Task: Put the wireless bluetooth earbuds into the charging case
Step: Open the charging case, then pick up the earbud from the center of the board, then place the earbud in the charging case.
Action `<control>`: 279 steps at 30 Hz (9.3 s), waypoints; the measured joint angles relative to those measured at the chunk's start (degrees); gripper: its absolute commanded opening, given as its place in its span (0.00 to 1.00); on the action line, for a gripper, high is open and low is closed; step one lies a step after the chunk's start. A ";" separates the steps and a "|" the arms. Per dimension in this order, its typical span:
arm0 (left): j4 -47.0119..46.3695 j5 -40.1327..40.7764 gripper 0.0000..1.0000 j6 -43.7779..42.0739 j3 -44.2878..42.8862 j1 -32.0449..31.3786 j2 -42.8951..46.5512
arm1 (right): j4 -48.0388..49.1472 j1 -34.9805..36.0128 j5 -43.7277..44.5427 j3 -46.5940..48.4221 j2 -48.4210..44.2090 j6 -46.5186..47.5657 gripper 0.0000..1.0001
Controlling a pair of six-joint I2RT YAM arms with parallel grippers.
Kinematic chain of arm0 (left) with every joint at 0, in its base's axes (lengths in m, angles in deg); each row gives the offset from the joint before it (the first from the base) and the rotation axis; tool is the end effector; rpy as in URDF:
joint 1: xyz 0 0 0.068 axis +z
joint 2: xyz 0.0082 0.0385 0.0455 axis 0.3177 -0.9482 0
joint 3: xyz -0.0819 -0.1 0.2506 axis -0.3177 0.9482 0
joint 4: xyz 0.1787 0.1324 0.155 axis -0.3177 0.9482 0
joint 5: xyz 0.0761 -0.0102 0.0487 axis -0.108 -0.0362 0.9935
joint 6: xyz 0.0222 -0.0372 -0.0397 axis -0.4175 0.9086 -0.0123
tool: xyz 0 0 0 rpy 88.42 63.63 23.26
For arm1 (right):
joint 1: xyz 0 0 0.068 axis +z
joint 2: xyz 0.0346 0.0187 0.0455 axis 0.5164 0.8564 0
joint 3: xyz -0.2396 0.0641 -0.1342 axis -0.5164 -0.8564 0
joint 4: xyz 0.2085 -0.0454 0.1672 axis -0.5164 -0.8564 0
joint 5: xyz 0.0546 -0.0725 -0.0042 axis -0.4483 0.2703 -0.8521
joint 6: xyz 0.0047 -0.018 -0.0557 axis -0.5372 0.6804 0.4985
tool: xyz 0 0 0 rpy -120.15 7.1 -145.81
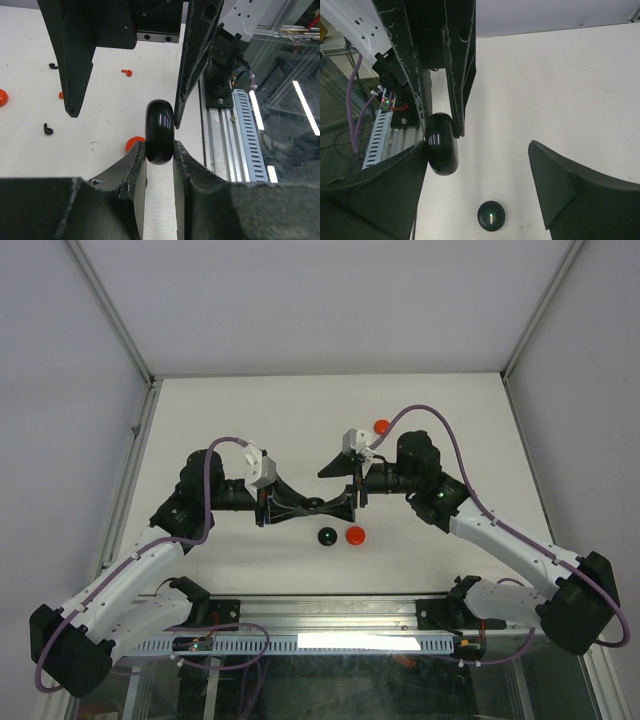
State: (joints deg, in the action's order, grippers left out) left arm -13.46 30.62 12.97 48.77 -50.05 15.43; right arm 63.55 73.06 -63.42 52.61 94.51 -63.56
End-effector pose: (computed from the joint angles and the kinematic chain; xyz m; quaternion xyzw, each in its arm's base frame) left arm 0.1583 -0.1371 0.3163 0.4930 0.5711 -0.4614 0.4669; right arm 0.1797 0.2025 0.3333 -0.5225 0.5359 0.4588 0.4789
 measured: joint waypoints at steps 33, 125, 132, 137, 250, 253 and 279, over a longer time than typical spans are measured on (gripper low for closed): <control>-0.50 -0.13 0.00 0.24 0.57 0.00 0.39 | -2.64 -0.66 7.26 0.33 -2.25 0.85 0.81; 9.03 40.79 0.00 3.96 -0.35 1.27 -1.81 | -31.36 -12.90 38.97 22.69 42.16 -7.82 0.43; 9.03 40.76 0.00 3.96 -0.35 1.27 -1.81 | -29.00 -12.96 41.55 22.69 41.05 -7.65 0.41; 9.03 40.76 0.00 3.96 -0.35 1.27 -1.81 | -28.85 -12.87 41.66 23.10 41.75 -7.10 0.39; -19.63 13.55 0.00 10.12 5.92 1.64 5.55 | 12.96 27.41 56.83 -0.48 -4.61 34.40 0.10; -19.89 13.51 0.00 10.56 5.92 1.64 5.55 | 13.68 27.41 57.02 -0.48 -4.31 34.77 0.10; -21.11 14.12 0.00 16.17 5.99 1.64 4.85 | 12.55 28.00 56.35 -0.48 -3.56 34.01 0.10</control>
State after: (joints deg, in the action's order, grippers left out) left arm -34.57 44.74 29.14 54.76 -48.42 20.28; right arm 76.10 101.06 -7.08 52.13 90.95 -29.55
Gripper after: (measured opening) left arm 0.232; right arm 0.193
